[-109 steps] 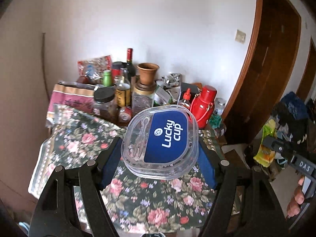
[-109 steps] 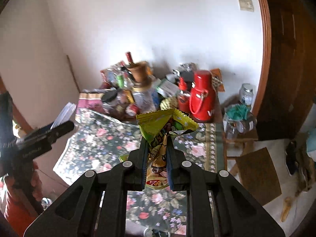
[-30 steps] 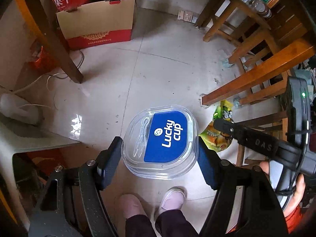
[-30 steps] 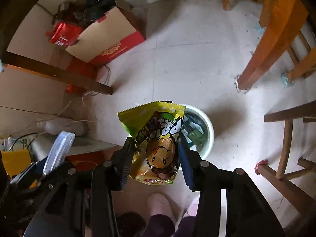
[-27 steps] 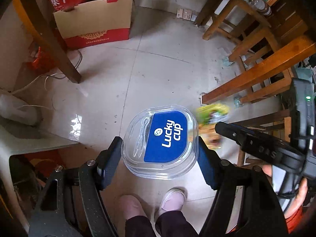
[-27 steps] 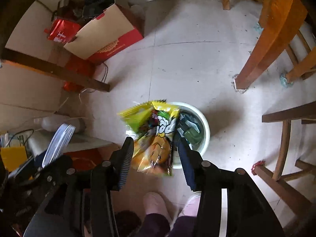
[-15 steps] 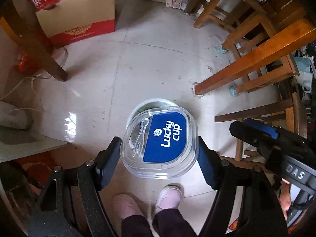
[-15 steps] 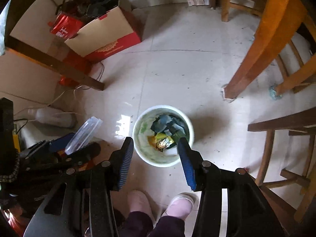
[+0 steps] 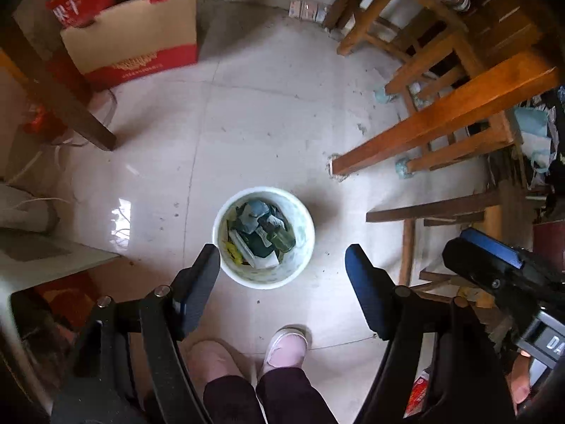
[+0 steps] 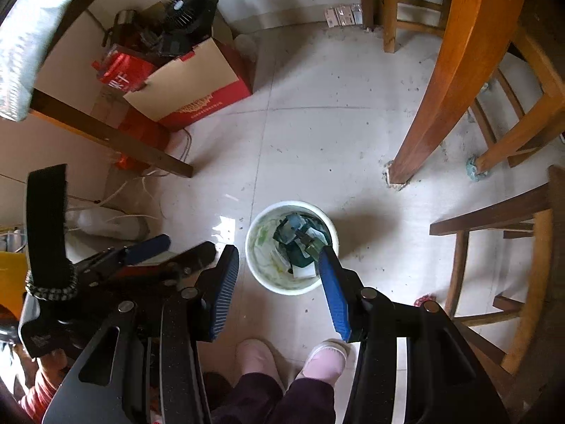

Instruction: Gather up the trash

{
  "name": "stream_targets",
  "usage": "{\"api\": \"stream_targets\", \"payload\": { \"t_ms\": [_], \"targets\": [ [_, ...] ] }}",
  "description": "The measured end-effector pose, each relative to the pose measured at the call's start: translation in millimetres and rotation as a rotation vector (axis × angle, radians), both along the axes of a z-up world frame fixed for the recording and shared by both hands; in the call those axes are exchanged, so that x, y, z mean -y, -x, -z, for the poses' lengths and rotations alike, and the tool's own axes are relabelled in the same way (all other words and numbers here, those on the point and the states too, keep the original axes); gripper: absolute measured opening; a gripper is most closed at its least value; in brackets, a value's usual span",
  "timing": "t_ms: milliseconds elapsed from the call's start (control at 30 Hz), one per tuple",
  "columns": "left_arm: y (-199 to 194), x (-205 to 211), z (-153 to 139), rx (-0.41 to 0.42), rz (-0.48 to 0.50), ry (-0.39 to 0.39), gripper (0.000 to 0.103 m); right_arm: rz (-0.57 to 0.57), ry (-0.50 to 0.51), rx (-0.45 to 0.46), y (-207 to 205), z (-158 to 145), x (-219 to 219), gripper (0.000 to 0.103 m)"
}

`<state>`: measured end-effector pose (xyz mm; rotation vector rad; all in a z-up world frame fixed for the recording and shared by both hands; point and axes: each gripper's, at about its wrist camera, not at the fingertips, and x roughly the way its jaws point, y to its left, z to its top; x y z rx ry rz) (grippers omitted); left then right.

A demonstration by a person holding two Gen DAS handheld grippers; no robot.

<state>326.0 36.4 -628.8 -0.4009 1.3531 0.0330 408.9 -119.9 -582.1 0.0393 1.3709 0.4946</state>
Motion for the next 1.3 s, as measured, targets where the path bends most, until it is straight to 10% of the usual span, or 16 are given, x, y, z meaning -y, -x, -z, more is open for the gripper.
{"api": "stream_targets", "payload": {
  "t_ms": [367, 767, 1133, 1200, 1300],
  "targets": [
    [39, -19, -234, 0.207, -0.08, -0.087, 0.072, -0.079, -0.026, 0.161, 20, -179, 2, 0.043],
    [151, 0, -487, 0.607, -0.114, -0.177, 0.072, -0.075, -0.142, 0.542, 119, -422, 35, 0.043],
    [305, 30, -603, 0.852, -0.006, -0.261, 0.073, 0.001, -0.206, 0.86, 272, -540, 53, 0.044],
    [330, 33, -612, 0.871, 0.004, -0.271, 0.082, 0.002, -0.215, 0.889, 294, -544, 54, 0.074],
    [361, 38, -621, 0.927, 0.007, -0.297, 0.093, 0.035, -0.214, 0.958, 325, -549, 58, 0.091]
  ]
}}
